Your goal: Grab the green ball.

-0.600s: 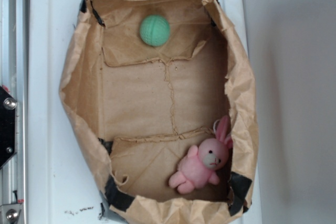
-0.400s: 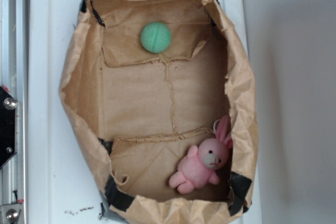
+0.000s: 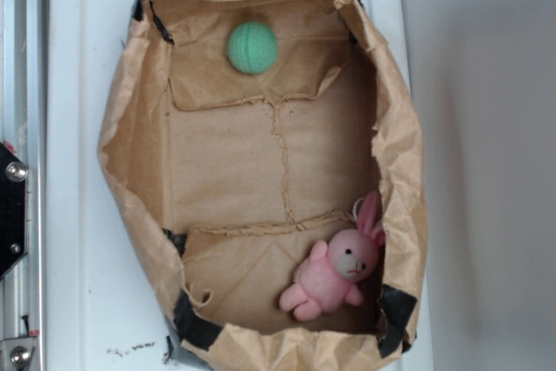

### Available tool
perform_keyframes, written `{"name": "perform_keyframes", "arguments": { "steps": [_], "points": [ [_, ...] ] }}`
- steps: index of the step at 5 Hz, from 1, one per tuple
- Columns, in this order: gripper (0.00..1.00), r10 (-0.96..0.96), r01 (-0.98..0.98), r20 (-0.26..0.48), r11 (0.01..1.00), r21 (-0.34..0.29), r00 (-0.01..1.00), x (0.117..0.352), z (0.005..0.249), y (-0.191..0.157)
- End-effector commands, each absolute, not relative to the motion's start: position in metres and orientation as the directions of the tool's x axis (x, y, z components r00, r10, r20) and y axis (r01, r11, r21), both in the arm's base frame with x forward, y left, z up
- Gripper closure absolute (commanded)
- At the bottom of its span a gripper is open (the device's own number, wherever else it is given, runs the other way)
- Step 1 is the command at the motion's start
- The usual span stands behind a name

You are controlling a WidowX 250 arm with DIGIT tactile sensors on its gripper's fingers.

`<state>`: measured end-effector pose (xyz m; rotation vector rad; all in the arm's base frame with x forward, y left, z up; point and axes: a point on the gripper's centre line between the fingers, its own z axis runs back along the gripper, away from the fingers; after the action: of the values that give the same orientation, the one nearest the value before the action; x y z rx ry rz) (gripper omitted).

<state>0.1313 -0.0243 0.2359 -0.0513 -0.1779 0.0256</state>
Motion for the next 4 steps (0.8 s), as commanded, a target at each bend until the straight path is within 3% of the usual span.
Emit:
{"name": "perform_keyframes", "arguments": {
  "steps": [1,4],
  "points": [
    [0.0,0.072,-0.06,0.219,0.996,-0.06,0.973,0.17,0.227,-0.037],
    [0.0,0.203,-0.207,0.239,0.978,-0.01,0.95,0.226,0.206,-0.044]
  ]
}}
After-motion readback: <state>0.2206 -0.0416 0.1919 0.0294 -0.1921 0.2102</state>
